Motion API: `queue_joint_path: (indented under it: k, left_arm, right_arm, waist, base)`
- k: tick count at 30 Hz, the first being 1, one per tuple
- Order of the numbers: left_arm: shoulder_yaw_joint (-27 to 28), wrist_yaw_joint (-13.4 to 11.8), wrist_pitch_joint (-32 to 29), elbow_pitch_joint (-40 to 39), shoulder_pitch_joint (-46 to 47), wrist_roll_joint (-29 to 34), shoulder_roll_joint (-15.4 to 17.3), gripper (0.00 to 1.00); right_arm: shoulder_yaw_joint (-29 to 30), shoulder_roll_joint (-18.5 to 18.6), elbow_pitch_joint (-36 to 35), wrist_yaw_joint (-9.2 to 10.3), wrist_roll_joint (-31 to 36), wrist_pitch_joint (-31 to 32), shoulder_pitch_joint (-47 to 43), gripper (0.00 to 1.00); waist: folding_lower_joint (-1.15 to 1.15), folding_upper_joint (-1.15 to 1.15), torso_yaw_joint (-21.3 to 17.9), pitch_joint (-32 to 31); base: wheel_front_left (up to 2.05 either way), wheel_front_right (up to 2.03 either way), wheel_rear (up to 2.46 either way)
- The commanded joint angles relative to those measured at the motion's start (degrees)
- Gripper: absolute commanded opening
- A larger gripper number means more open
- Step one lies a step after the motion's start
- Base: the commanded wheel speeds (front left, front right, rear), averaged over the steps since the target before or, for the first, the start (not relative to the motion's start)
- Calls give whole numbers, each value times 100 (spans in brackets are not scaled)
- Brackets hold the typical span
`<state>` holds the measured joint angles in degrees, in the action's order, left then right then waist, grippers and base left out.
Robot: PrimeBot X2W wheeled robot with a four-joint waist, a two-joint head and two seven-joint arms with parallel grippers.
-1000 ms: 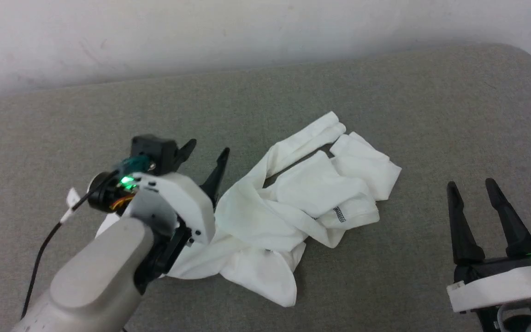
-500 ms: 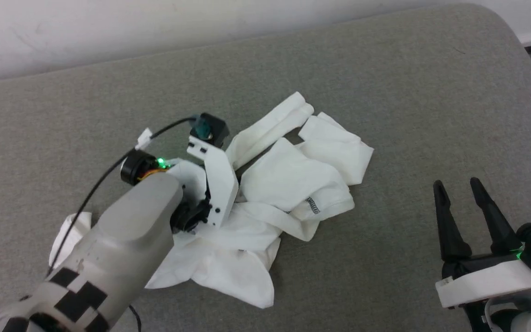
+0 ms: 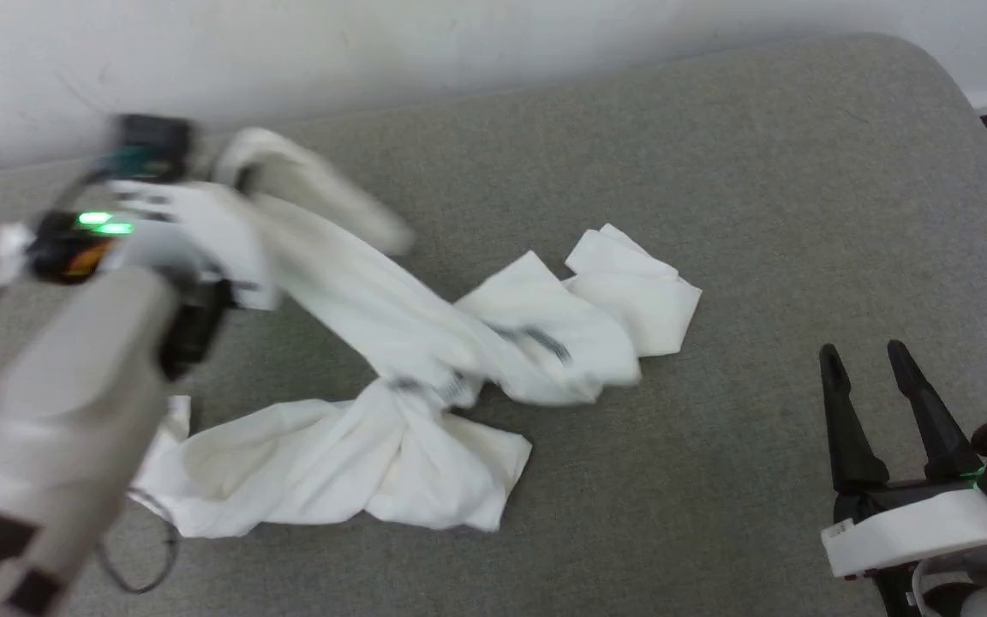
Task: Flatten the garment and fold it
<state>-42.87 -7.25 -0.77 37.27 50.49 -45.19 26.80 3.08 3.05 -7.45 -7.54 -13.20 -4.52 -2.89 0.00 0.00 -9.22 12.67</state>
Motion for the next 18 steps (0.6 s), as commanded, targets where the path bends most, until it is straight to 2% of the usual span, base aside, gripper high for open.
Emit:
queue_joint_path:
  k: [1, 5, 9, 15, 18]
  left_arm:
    - [145, -187, 115, -112, -215, -49, 251, 0]
    - [826, -889, 397, -636, -1169, -480, 1038, 0]
    - [1415, -1501, 559, -1067, -2462, -1032, 1555, 0]
    - [2144, -2329, 878, -1772, -4341, -1733, 1844, 0]
    - [2377, -2489, 991, -2150, -4983, -1989, 1830, 0]
  right_arm:
    - [15, -17, -30, 5, -35, 21, -54, 100]
    - [49, -17, -52, 5, -75, 53, -139, 100]
    - [23, -17, -53, 5, -86, 96, -165, 100]
    - [3, -17, -50, 5, -86, 135, -196, 100]
    - [32, -17, -51, 5, -77, 152, -226, 100]
  waist:
    - [0, 0, 100, -88]
    - [0, 0, 197, -135]
    - [0, 0, 240, -158]
    - [0, 0, 262, -205]
    - [0, 0, 289, -237]
  base:
    - [0, 0, 0]
    - [0, 0, 0]
    - [0, 0, 0]
    - [0, 0, 0]
    - [0, 0, 0]
